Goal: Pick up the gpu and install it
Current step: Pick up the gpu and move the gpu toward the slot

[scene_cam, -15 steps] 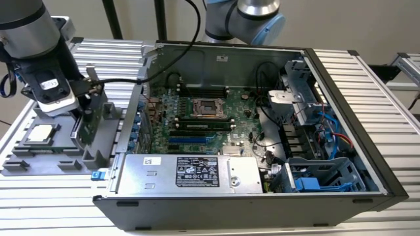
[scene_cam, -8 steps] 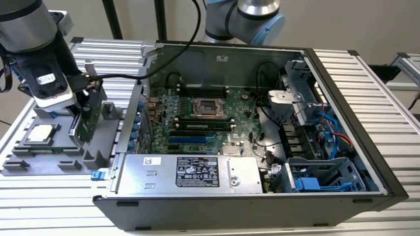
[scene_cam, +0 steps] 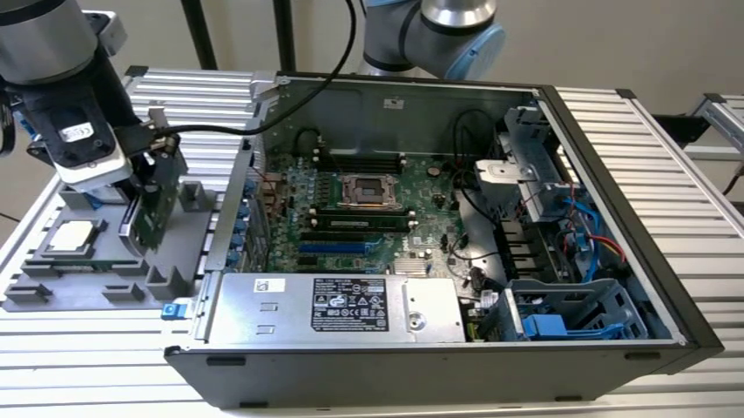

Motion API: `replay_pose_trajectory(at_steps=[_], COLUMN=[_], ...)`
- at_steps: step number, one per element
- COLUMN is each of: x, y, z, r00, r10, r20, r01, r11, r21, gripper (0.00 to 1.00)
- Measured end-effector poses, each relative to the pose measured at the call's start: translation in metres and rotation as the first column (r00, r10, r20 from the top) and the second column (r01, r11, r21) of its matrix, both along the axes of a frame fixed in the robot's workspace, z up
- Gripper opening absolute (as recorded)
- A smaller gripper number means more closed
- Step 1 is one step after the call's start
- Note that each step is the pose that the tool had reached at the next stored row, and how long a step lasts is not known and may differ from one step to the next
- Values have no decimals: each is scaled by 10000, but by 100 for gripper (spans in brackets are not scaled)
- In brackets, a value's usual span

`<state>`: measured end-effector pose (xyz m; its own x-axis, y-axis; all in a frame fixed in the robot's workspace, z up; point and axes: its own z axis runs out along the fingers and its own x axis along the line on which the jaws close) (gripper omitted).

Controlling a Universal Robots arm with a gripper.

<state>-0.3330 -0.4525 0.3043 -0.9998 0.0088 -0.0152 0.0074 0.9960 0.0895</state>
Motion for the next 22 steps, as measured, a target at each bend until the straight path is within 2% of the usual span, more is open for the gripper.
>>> replay_pose_trajectory(at_steps=[11,15,22], x=[-1,0,0], y=[1,1,1], z=[15,41,125], r00=[10000,10000,10000], r10=[-3,0,-1], r20=[-4,-2,-3], r01=[3,0,1], r11=[10000,10000,10000], r21=[-7,-5,-5], gripper=[0,0,0])
